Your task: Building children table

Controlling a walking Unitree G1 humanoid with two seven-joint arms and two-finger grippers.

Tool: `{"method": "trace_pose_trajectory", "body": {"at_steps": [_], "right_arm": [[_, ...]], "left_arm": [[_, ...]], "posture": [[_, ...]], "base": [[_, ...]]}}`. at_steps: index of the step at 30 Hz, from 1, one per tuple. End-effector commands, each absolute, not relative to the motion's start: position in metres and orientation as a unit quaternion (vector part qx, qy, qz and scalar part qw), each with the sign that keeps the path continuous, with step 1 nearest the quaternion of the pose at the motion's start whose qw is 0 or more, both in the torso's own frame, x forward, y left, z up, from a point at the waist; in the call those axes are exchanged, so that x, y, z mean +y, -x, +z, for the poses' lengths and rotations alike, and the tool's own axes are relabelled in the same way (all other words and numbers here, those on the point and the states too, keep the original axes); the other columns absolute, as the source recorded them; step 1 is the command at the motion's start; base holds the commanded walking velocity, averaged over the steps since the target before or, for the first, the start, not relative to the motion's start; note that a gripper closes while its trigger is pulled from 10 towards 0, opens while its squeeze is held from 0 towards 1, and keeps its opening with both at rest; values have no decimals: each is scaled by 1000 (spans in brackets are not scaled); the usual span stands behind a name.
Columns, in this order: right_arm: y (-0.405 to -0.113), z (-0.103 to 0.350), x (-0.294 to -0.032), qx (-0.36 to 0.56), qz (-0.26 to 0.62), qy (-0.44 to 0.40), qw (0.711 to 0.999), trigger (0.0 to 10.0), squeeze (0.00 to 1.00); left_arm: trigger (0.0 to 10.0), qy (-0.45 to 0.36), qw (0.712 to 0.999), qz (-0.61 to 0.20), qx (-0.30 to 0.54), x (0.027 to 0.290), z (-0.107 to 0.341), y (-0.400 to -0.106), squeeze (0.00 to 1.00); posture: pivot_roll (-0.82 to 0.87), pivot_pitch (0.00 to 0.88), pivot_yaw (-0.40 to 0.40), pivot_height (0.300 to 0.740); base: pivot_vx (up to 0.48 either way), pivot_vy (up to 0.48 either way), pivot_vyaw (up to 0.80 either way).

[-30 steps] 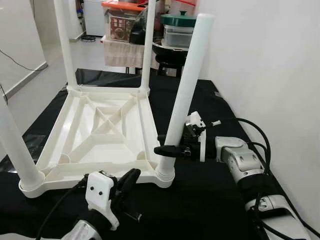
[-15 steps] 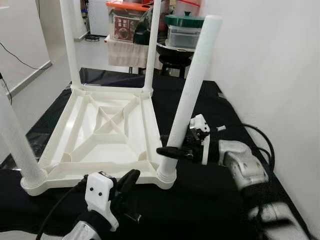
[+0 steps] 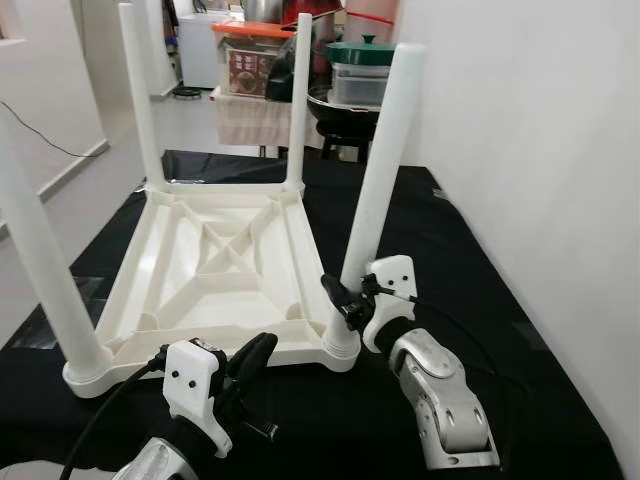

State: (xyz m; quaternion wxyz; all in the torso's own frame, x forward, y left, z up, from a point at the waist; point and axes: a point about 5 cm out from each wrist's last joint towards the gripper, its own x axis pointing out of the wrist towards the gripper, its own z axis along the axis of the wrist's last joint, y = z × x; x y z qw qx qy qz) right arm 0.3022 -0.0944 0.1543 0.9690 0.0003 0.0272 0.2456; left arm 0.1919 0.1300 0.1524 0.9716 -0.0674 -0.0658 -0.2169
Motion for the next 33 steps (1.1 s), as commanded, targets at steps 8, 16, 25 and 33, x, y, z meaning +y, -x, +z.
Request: {"method": "trace_pose_trajectory", "body": {"at_steps": [8, 16, 25, 33], "right_arm": [[-316, 171, -95, 29, 446, 7, 895, 10000, 0], [-329, 184, -108, 35, 606, 34, 794, 10000, 0], [-335, 187, -110, 63, 663, 27, 745, 0, 0], [-337, 187, -118, 56, 673, 22, 737, 0, 0]], "left_arm": [[7882, 68, 972, -219, -54, 128, 147, -193, 0], [7882, 67, 972, -218, -53, 127, 145, -194, 0], [7843, 67, 972, -218, -51, 127, 144, -193, 0], [7843, 70, 972, -220, -51, 125, 143, -192, 0]], "posture": [[40, 0, -98, 740], [63, 0, -111, 740], [70, 0, -110, 740], [61, 0, -109, 740]], "base": [[0, 0, 0], [0, 0, 0], [0, 0, 0], [0, 0, 0]]}}
